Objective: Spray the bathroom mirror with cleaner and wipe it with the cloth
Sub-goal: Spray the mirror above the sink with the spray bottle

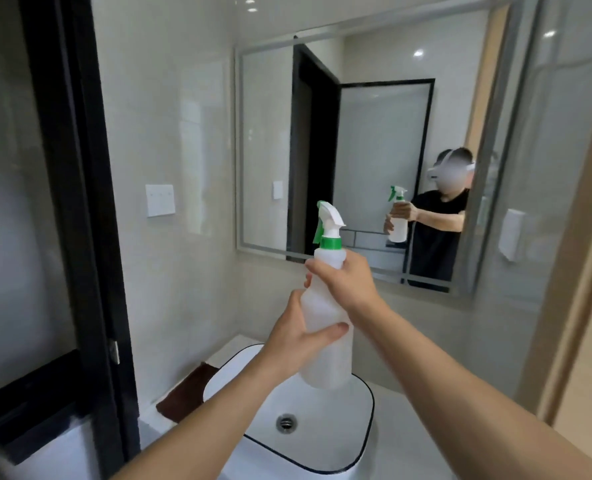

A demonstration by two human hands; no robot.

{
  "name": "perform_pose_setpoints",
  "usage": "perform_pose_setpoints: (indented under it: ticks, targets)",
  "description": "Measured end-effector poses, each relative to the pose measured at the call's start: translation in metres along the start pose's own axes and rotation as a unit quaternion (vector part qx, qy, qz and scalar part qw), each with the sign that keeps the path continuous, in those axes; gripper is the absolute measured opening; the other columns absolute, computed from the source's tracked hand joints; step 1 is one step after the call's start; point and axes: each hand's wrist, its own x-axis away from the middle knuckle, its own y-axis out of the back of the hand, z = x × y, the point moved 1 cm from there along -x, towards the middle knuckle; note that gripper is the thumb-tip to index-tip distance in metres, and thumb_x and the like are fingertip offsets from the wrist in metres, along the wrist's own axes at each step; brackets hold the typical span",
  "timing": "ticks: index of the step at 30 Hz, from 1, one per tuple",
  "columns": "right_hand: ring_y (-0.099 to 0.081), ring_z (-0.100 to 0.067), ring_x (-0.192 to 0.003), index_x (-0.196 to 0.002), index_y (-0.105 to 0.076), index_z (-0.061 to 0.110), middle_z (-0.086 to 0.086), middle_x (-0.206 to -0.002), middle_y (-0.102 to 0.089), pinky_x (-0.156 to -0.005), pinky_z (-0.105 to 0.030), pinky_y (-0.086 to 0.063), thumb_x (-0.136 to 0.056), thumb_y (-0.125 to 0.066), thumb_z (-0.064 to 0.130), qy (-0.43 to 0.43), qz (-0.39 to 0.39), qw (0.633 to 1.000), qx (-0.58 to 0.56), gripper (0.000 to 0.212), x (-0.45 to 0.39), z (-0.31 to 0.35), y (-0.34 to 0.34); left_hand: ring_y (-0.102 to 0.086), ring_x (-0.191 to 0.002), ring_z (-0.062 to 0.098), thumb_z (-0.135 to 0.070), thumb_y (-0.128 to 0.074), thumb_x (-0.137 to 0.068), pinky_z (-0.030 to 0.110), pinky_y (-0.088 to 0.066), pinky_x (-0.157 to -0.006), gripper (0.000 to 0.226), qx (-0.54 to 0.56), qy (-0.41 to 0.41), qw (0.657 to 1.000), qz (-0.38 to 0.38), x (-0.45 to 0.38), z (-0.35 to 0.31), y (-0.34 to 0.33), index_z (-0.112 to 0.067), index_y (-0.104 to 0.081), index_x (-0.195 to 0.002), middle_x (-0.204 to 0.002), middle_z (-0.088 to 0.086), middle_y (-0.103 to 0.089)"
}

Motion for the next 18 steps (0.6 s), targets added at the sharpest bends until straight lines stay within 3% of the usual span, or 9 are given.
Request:
perform_pose_setpoints:
  ticks: [3,5,7,8,10,12,13,16,18]
  targets:
    - [-0.067,-0.017,-0.063,-0.076,-0.066,0.011,-0.011,-0.071,-0.075,-0.068,-0.040,-0.057,-0.076,-0.069,0.018,0.014,-0.034,0.998,0.058,0.008,-0.016,-0.011,0.017,-0.066,-0.111,0.004,-0.042,-0.075,-0.084,0.032,-0.053,-0.096,0.054,0.003,-0.012,0.994,0.110,-0.030,0.004,0.000,-0.024,-0.048,-0.126,-0.120,-0.007,-0.069]
    - [-0.068,-0.021,-0.063,-0.072,-0.066,0.011,-0.011,-0.070,-0.074,-0.069,-0.045,-0.059,-0.072,-0.069,0.022,0.022,-0.050,0.995,0.080,0.012,-0.034,-0.017,0.024,-0.065,-0.114,0.005,-0.026,-0.067,-0.095,0.026,-0.053,-0.095,0.039,0.000,-0.017,0.982,0.188,-0.055,0.001,0.008,-0.022,-0.050,-0.131,-0.123,-0.005,-0.070]
    - [-0.069,-0.029,-0.068,-0.071,-0.066,0.011,-0.013,-0.073,-0.073,-0.073,-0.051,-0.059,-0.069,-0.071,0.026,0.027,-0.069,0.993,0.091,0.016,-0.050,-0.020,0.029,-0.068,-0.107,0.005,-0.011,-0.066,-0.094,0.022,-0.053,-0.087,0.039,-0.027,-0.021,0.969,0.243,-0.081,-0.007,0.022,-0.019,-0.055,-0.130,-0.117,-0.004,-0.072]
    - [-0.068,-0.028,-0.067,-0.071,-0.065,0.010,-0.014,-0.074,-0.073,-0.072,-0.050,-0.059,-0.070,-0.072,0.025,0.030,-0.072,0.993,0.091,0.017,-0.058,-0.020,0.030,-0.070,-0.096,0.007,-0.006,-0.068,-0.088,0.023,-0.053,-0.080,0.038,-0.041,-0.024,0.969,0.241,-0.096,-0.013,0.030,-0.016,-0.061,-0.124,-0.109,-0.002,-0.073]
    - [-0.065,-0.022,-0.064,-0.071,-0.065,0.005,-0.011,-0.069,-0.070,-0.065,-0.041,-0.055,-0.073,-0.072,0.017,0.040,-0.071,0.993,0.085,0.014,-0.071,-0.017,0.031,-0.066,-0.070,0.014,-0.006,-0.063,-0.073,0.031,-0.049,-0.066,0.028,-0.066,-0.050,0.987,0.140,-0.130,-0.028,0.044,-0.014,-0.072,-0.098,-0.083,0.004,-0.073]
    - [-0.066,-0.020,-0.061,-0.076,-0.065,-0.002,-0.008,-0.066,-0.069,-0.064,-0.036,-0.053,-0.078,-0.070,0.009,0.043,-0.061,0.995,0.068,0.013,-0.080,-0.012,0.031,-0.054,-0.055,0.015,-0.008,-0.062,-0.080,0.029,-0.042,-0.056,0.012,-0.029,-0.089,0.996,0.004,-0.165,-0.045,0.055,-0.015,-0.072,-0.078,-0.065,0.003,-0.065]
    - [-0.066,-0.020,-0.061,-0.079,-0.065,-0.003,-0.008,-0.065,-0.069,-0.064,-0.035,-0.055,-0.081,-0.069,0.005,0.041,-0.056,0.996,0.055,0.010,-0.083,-0.011,0.030,-0.049,-0.053,0.014,-0.010,-0.061,-0.088,0.028,-0.038,-0.053,0.016,0.013,-0.104,0.994,-0.030,-0.180,-0.055,0.057,-0.014,-0.071,-0.077,-0.063,0.002,-0.061]
    - [-0.067,-0.022,-0.063,-0.085,-0.065,-0.002,-0.011,-0.068,-0.069,-0.063,-0.032,-0.057,-0.084,-0.067,0.001,0.031,-0.057,0.997,0.029,0.004,-0.086,-0.010,0.023,-0.042,-0.056,0.011,-0.032,-0.056,-0.100,0.026,-0.030,-0.053,0.030,0.124,-0.105,0.987,0.006,-0.215,-0.080,0.054,-0.008,-0.072,-0.089,-0.066,0.000,-0.053]
    - [-0.067,-0.025,-0.065,-0.079,-0.065,0.001,-0.014,-0.069,-0.069,-0.065,-0.033,-0.056,-0.084,-0.066,-0.001,0.029,-0.064,0.997,0.031,0.006,-0.088,-0.012,0.015,-0.042,-0.057,0.010,-0.045,-0.057,-0.097,0.025,-0.030,-0.053,0.041,0.156,-0.095,0.981,0.059,-0.231,-0.088,0.050,-0.010,-0.073,-0.084,-0.064,-0.003,-0.053]
